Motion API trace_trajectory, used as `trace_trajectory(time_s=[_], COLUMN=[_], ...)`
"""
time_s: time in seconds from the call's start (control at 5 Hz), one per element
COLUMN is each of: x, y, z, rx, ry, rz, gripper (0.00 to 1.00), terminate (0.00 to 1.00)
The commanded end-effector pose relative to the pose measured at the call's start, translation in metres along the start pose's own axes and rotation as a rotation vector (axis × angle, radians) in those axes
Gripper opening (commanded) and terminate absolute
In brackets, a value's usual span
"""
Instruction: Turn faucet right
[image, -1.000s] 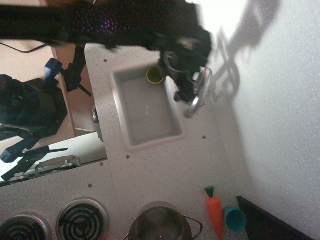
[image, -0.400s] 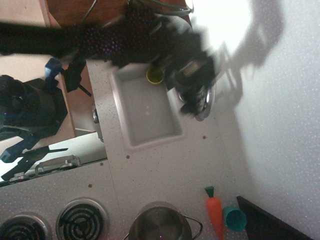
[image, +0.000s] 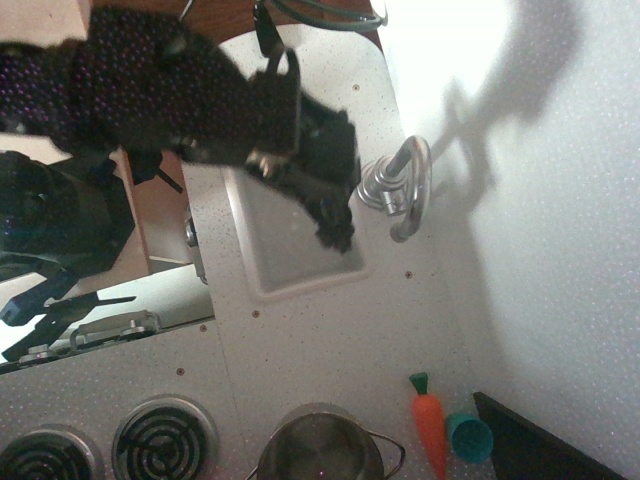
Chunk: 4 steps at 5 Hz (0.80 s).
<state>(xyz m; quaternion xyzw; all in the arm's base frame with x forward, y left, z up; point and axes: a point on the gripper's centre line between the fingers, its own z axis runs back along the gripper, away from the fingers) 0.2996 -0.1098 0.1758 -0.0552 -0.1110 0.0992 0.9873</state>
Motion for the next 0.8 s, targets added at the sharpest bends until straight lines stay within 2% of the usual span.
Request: trace_trajectory(time_s=[0.0,0.4,0.6], x=[0.0031,0.0031,0.0031], y=[0.0001,0.0001,0.0001], z=[0.0092,0.0092,0.0092], rx=[-0.013,-0.013,-0.013], ry=[-0.022,-0.022,-0.022], rz=[-0.002,-0.002,-0.002], gripper=[1.0,1.0,1.0], terminate=[0.0,0.0,1.0])
